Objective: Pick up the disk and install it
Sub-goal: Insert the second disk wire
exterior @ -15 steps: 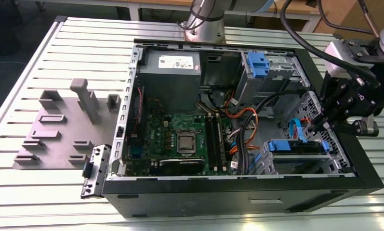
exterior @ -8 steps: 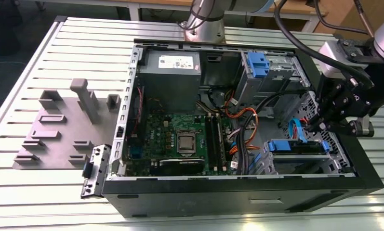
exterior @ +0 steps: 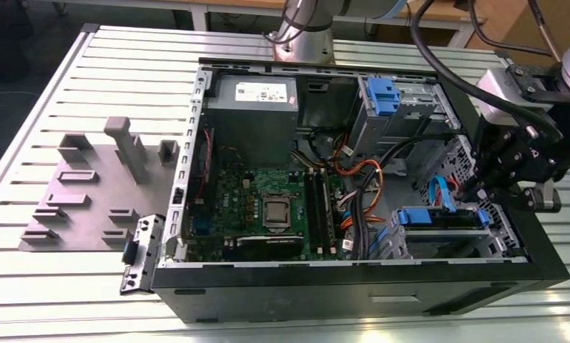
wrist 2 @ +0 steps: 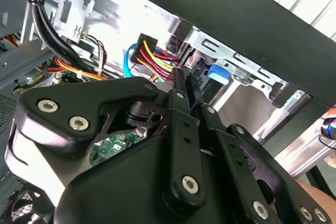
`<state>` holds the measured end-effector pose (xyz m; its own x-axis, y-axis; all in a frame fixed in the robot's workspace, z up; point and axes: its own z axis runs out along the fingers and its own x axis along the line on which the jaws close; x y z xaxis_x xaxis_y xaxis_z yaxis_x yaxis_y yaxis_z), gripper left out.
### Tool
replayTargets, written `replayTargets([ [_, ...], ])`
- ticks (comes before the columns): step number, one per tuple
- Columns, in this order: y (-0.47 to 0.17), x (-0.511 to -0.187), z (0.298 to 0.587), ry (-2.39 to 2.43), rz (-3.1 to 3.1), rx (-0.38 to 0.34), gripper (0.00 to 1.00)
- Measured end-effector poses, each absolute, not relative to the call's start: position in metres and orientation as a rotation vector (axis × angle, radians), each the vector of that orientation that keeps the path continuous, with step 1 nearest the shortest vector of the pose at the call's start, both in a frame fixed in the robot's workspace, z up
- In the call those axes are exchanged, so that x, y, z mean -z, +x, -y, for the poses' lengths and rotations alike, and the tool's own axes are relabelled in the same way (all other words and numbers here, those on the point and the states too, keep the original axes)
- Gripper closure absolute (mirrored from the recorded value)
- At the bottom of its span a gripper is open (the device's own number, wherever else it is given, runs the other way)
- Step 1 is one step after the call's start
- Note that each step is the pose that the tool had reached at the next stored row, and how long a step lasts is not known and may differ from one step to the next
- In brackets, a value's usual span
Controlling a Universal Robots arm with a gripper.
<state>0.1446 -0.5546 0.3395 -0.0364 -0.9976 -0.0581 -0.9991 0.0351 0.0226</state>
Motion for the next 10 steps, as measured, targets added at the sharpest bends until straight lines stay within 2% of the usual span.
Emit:
replayTargets([
  [10,0.145,-0.339,0.566,-2.162,-2.241,-0.088,0.83],
])
